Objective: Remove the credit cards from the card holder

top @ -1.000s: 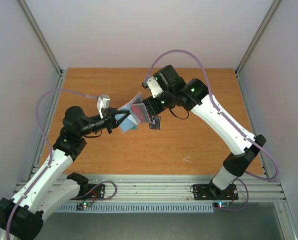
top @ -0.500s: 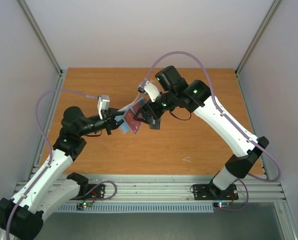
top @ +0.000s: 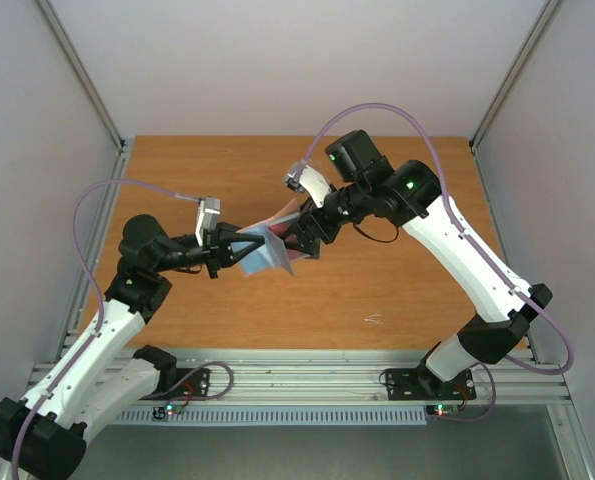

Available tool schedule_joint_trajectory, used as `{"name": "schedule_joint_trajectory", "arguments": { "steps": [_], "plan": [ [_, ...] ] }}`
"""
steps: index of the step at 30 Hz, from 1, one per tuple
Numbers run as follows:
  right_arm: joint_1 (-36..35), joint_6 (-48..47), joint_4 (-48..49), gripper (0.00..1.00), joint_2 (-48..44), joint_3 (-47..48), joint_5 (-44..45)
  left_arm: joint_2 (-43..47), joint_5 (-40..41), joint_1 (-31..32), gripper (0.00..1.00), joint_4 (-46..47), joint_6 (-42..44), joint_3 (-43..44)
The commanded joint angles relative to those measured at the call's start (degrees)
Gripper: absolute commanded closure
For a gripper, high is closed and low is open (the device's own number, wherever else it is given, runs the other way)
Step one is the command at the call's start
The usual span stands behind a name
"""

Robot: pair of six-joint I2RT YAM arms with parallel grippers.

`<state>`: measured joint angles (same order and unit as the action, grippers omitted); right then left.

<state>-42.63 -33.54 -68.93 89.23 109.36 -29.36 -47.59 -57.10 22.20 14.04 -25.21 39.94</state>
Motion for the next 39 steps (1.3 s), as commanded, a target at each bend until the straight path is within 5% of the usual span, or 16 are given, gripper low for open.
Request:
{"name": "schedule_joint_trajectory", "arguments": {
  "steps": [1, 6, 12, 17, 20, 22, 24, 27, 28, 33, 35, 39],
  "plan": [
    [1.4, -2.9, -0.7, 0.02, -2.2, 0.8, 7.5, 1.4, -4.8, 0.3, 1.00, 3.5, 2.9, 1.5],
    [1.6, -5.4, -5.4, 0.02, 0.7, 6.5, 2.5, 1.1, -5.8, 0.3, 1.00, 3.3, 4.8, 2.1],
    [1.5, -7.0, -6.5, 0.05, 3.5, 8.9, -14.1, 1.2, -5.4, 0.3, 1.00, 3.4, 4.9, 2.5],
    [1.6, -4.5, -7.7, 0.57, 6.6, 10.5, -19.9, 1.0, -3.4, 0.3, 1.00, 3.8, 4.0, 2.8],
    [1.5, -4.2, -7.3, 0.80, 5.8, 9.6, -19.7, 1.2, -2.0, 0.3, 1.00, 4.0, 3.2, 2.4],
    [1.6, -3.5, -6.2, 0.96, 4.4, 8.2, -17.1, 1.4, -0.5, 0.2, 1.00, 4.1, 2.3, 1.9],
    [1.5, -2.6, -4.8, 0.99, 2.9, 6.9, -12.5, 1.8, 2.6, 0.2, 0.97, 4.1, 1.3, 1.3],
    [1.6, 1.1, -4.0, 0.99, 1.8, 6.6, -1.2, 2.4, 14.7, -0.2, 0.50, 0.9, -0.9, -0.1],
    [1.7, 2.4, -4.0, 0.99, 1.7, 6.8, 4.0, 2.6, 19.8, -0.6, 0.43, -0.9, -1.1, -0.9],
    [2.0, 10.9, -11.0, 0.99, 5.5, 12.6, 41.3, 2.5, 49.7, -3.3, 0.41, -17.3, -0.7, -1.5],
    [1.9, 13.0, -16.4, 0.99, 8.8, 16.9, 50.0, 3.0, 46.6, -4.0, 0.43, -18.1, 1.9, -2.2],
    [1.1, 10.1, -14.6, 0.99, 9.7, 17.0, 37.8, 4.2, 35.9, -3.9, 0.44, -12.8, 5.2, -4.1]
  ]
}}
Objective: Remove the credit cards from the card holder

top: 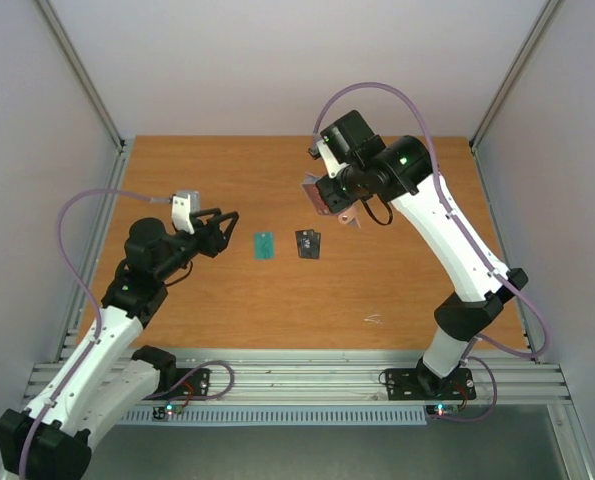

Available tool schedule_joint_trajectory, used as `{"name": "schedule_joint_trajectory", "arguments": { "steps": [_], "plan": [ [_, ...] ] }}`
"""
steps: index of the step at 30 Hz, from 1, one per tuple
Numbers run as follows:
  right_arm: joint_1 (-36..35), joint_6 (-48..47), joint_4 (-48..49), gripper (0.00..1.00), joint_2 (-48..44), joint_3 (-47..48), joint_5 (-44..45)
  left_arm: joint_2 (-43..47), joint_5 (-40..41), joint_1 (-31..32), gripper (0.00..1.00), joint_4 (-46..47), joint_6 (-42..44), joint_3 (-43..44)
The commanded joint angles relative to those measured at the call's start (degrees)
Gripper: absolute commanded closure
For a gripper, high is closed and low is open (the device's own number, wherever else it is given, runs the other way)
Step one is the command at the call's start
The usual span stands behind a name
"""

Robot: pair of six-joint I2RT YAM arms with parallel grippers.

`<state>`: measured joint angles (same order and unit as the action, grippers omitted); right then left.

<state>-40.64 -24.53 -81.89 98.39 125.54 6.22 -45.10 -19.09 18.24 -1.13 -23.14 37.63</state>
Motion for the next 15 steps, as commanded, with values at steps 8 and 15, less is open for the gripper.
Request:
{"name": "schedule_joint_trajectory", "arguments": {
  "steps": [8, 15],
  "plan": [
    [-1.2, 0.5, 4.1, 0.99, -0.5, 0.2, -19.4, 1.7, -22.1, 0.1, 0.01, 9.6, 2.6, -2.2],
    [-1.9, -1.1, 9.1, 0.99, -3.0, -3.5, -29.7, 1.0, -29.1, 0.5, 0.01, 14.5, -1.6, -1.8]
  ]
}}
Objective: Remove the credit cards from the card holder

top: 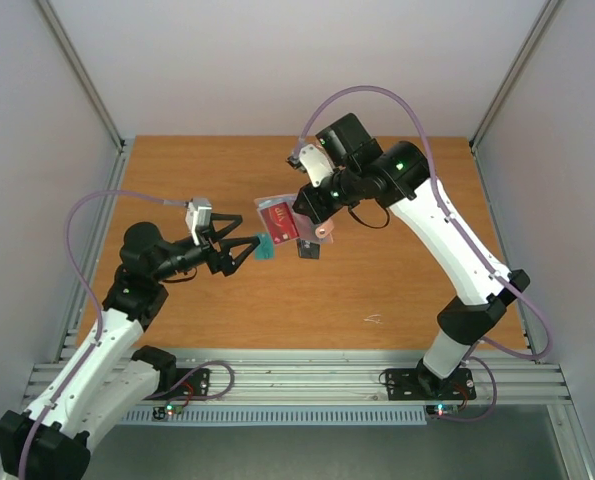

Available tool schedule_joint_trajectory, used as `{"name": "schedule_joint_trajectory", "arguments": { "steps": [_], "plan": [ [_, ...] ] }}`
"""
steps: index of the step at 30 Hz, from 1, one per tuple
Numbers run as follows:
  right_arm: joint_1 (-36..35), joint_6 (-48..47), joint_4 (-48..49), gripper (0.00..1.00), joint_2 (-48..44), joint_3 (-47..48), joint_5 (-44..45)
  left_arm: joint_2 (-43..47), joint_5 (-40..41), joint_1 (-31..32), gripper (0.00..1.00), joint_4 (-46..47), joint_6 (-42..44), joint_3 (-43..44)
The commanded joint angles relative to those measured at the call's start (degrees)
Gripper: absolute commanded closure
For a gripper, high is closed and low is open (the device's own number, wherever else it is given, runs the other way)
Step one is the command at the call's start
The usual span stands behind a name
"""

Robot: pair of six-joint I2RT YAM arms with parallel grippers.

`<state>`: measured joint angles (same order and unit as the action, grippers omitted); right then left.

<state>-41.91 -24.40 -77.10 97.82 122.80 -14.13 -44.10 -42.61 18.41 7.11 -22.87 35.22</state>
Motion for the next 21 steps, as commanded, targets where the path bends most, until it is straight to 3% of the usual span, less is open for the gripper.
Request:
{"name": "schedule_joint_trajectory", "arguments": {
  "steps": [1, 9, 15, 18, 21],
  "plan": [
    [-1.2, -2.0, 4.5, 0.99, -2.4, -0.9, -11.4, -0.4, -4.7, 0.5, 0.01, 6.0, -1.9, 0.8],
    [-2.6, -7.9, 5.8, 0.99, -4.9, -2.4, -25.6, 0.1, -4.1, 0.8, 0.01, 5.8, -1.9, -0.2],
    [-2.6, -11.4, 3.8, 0.99, -5.4, -2.4, -26.3, 1.5, -10.9, 0.4, 0.04, 8.4, -0.9, -0.7],
    [-2.5, -11.7, 3.7, 0.99, -5.0, -2.2, -27.9, 1.6, -16.7, 0.4, 0.25, 10.6, -1.4, 0.1],
    [-2.6, -11.6, 3.9, 0.99, -4.6, -2.3, -28.3, 1.9, -20.0, 0.4, 0.67, 11.4, -2.1, 0.8]
  ]
}}
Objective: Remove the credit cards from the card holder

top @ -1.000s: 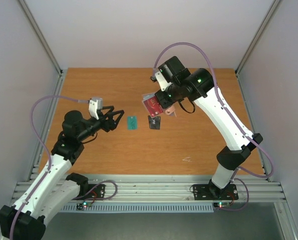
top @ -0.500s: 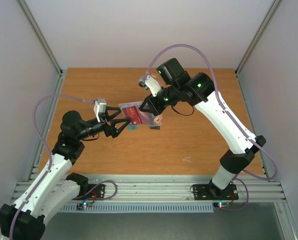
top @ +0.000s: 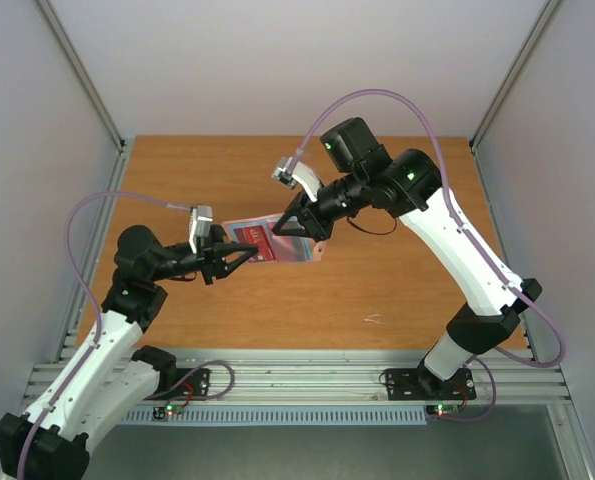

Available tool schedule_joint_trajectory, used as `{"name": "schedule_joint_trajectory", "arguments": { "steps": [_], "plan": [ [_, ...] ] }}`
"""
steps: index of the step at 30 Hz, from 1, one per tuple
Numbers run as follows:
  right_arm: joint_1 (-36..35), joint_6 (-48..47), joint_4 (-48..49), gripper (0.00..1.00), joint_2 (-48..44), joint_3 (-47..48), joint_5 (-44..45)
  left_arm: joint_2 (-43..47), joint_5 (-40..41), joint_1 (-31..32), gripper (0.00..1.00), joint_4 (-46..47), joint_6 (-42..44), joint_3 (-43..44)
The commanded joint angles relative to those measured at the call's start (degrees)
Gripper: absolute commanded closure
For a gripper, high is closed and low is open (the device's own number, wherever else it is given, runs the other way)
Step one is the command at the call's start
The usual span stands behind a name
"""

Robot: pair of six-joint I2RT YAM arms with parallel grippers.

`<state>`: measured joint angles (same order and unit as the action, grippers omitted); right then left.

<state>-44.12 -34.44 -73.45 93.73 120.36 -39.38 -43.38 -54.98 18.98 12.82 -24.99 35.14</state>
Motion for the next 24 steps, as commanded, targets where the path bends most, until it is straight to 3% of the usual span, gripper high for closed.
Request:
{"name": "schedule_joint_trajectory", "arguments": {
  "steps": [1, 3, 4, 5, 8, 11, 14, 17, 20, 24],
  "plan": [
    [-0.4, -1.5, 0.4, 0.99, -0.4, 0.1, -3.2, 1.2, -7.8, -0.2, 0.78, 5.7, -0.2, 1.0],
    [-0.3, -1.3, 1.0, 0.98, -0.7, -0.1, -2.7, 1.3, -7.9, -0.2, 0.96, 5.5, -0.5, 1.3],
    [-0.2, -0.9, 1.6, 0.92, -1.0, -0.4, -1.2, 1.4, -7.4, -0.1, 0.99, 5.1, -0.7, 1.3],
    [-0.1, -0.3, 2.6, 0.80, -1.6, -1.4, 1.4, 1.4, -6.3, -0.1, 1.00, 4.3, -0.7, 1.2],
    [1.9, 2.7, 7.7, 0.57, -4.4, -6.6, 12.4, 1.7, 1.5, -0.2, 1.00, -1.2, 0.2, 1.0],
    [4.5, 6.5, 9.7, 0.48, -5.5, -7.8, 19.3, 1.8, 17.0, -0.2, 1.00, -8.8, 1.8, 1.0],
    [4.4, 8.4, 7.0, 0.51, -4.2, -4.0, 24.1, 1.1, 34.9, -0.2, 1.00, -17.5, 3.1, 1.6],
    [0.6, 7.6, 5.5, 0.58, -2.6, -0.8, 25.4, 0.5, 42.5, -0.2, 1.00, -20.8, 8.9, 2.2],
    [-5.7, 4.6, 10.3, 0.59, -2.5, -4.3, 17.4, 0.0, 41.4, -0.2, 1.00, -20.4, 11.1, 3.1],
    [-6.3, 9.6, 19.3, 0.65, -0.5, -8.7, 3.6, 0.2, 33.0, -0.2, 1.00, -16.7, 9.8, 3.4]
  ]
}}
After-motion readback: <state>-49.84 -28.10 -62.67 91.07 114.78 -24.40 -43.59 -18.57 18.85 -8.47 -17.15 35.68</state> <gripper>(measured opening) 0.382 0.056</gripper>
